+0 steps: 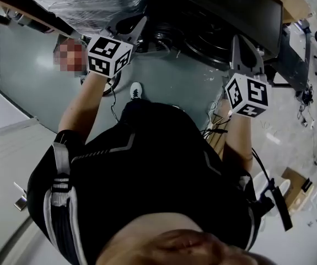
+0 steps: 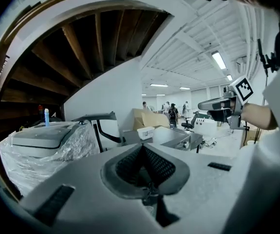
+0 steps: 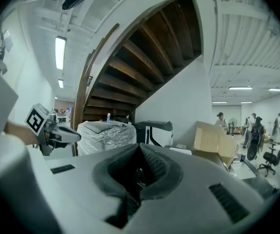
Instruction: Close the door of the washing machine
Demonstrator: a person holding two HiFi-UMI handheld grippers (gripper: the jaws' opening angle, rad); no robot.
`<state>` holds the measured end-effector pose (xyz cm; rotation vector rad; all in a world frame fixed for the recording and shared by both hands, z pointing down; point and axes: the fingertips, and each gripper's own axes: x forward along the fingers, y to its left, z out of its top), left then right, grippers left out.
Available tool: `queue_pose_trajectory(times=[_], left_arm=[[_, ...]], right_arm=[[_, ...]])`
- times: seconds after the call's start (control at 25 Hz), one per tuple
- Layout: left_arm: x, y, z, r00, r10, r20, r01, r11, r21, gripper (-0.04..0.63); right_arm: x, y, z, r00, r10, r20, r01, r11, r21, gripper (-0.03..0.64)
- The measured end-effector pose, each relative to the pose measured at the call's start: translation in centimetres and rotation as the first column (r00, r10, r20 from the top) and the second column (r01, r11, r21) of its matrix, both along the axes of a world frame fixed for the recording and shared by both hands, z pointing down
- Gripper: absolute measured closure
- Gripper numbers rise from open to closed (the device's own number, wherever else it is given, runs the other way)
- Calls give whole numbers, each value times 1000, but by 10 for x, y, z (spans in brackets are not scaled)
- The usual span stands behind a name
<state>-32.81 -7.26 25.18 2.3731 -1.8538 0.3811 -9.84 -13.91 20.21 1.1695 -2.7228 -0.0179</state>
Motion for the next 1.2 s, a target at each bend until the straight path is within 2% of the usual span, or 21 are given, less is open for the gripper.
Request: queue_pose_trajectory(times=[0.2,0.32,0.56,0.76,0.88,0.96,1.08,1.2], left_arm=[[-49,-18,33,997,64,53,-59,994,-86,592],[-72,-31,55,992,116,40,-110,986,-123,592],[-117,-53,114,989,142,49,-130,971,-201,592],[-133,-61,191,974,223,35,-199,922,-333,592],[-143,-70,226,975,224,-9,-212,909,-358,591],[-145,-77,249,971,239,-13,-226,894,-386,591],[-144,-80,290,955,295,-5,-264,848,-460,589],[-149,-84,332,936,350,35,-281,806,-521,571]], right_arm=[[-53,-9,23,999,35,-15,-36,998,-53,612],[-82,-18,46,999,45,-27,-47,994,-102,612],[-125,-25,109,985,62,-162,-95,974,-203,612],[-155,-11,168,976,67,-206,-126,950,-286,612],[-173,-7,201,971,62,-231,-133,941,-310,612],[-183,-5,224,969,47,-242,-129,934,-333,612],[-199,2,258,967,25,-253,-123,918,-376,612],[-220,11,296,962,-6,-272,-115,898,-425,612]])
